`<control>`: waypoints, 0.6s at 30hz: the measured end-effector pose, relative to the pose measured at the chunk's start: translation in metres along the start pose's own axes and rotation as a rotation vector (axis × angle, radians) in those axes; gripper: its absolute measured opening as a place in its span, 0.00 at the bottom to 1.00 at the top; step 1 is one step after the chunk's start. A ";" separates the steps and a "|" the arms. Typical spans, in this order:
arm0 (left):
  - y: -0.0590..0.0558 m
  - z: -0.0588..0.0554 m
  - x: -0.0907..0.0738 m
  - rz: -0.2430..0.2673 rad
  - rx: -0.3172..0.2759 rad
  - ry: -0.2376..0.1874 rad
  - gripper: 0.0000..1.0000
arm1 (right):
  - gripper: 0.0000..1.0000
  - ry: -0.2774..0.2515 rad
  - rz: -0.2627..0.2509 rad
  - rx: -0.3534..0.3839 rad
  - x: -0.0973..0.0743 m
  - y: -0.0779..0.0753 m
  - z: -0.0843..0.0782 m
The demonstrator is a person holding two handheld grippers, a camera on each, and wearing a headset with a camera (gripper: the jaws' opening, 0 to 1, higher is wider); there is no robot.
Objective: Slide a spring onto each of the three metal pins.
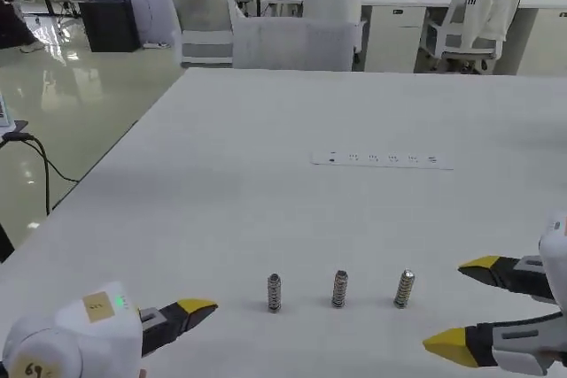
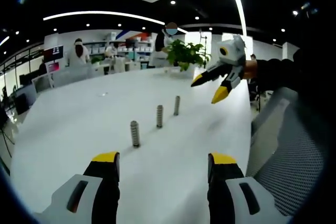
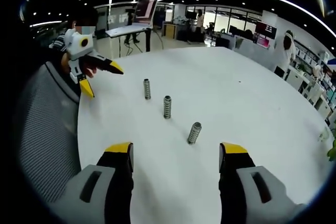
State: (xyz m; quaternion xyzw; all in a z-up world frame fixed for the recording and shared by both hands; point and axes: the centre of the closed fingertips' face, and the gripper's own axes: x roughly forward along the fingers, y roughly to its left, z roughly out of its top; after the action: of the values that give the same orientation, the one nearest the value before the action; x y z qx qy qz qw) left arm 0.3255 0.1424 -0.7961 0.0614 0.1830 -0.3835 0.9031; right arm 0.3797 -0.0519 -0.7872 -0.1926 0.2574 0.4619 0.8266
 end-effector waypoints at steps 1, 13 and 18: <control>0.000 0.000 0.000 0.000 0.000 0.000 0.64 | 0.66 -0.004 -0.001 0.003 0.000 0.000 0.000; -0.003 -0.001 -0.002 0.005 0.001 -0.003 0.64 | 0.66 -0.021 -0.006 0.023 0.000 0.007 -0.004; -0.003 -0.001 -0.004 0.007 0.001 -0.006 0.64 | 0.67 -0.022 -0.005 0.020 0.000 0.009 -0.004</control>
State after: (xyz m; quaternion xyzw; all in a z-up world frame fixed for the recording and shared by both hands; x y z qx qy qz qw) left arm 0.3207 0.1429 -0.7952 0.0615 0.1799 -0.3806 0.9050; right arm 0.3710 -0.0491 -0.7911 -0.1798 0.2522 0.4594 0.8325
